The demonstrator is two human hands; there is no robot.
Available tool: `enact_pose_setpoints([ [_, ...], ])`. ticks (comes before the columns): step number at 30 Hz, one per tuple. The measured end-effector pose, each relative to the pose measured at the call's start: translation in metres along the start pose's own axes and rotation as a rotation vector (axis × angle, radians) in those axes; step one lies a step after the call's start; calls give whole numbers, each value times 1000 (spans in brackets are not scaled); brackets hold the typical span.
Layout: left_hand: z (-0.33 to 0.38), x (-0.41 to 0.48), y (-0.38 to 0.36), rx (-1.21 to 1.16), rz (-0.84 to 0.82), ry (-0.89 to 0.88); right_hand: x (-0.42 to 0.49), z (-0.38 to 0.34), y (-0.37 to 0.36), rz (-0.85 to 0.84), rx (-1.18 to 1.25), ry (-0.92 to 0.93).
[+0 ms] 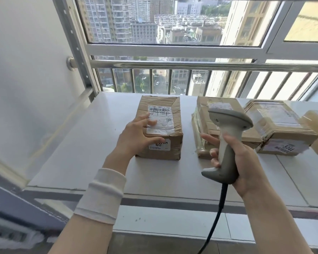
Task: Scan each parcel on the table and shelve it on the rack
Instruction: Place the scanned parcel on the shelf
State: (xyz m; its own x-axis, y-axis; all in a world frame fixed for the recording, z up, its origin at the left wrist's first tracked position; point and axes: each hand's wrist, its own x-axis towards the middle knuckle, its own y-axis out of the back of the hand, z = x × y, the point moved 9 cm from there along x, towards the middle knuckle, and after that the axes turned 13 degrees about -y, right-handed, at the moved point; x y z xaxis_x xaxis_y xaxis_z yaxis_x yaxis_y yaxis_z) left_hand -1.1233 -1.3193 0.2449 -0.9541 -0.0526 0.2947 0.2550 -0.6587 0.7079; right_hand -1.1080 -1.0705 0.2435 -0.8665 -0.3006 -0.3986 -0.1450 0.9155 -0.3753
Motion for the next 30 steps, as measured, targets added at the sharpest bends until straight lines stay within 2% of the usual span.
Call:
enact_pose_setpoints([
  [3, 6, -3, 3, 179, -45, -26, 2, 3, 6, -15, 22, 19],
  [5, 20, -7, 11, 292, 13, -92, 1, 4, 12, -13, -5, 33],
  [6, 31, -9, 18, 248, 85, -140, 1, 5, 16, -5, -16, 39],
  [9, 70, -17, 23, -116, 281, -249, -7, 6, 36, 40, -9, 57],
  [11, 100, -19, 5, -322, 310, -293, -17, 4, 51, 55, 10, 62],
  [15, 171, -16, -72, -533, 182, -335, -52, -1, 103, 109, 51, 64],
  [20, 253, -26, -191, -806, -4, -214, -117, -11, 204, 233, 125, 149],
  [30, 456, -131, -425, -900, -410, -114, -284, 3, 429, 542, 333, 260],
])
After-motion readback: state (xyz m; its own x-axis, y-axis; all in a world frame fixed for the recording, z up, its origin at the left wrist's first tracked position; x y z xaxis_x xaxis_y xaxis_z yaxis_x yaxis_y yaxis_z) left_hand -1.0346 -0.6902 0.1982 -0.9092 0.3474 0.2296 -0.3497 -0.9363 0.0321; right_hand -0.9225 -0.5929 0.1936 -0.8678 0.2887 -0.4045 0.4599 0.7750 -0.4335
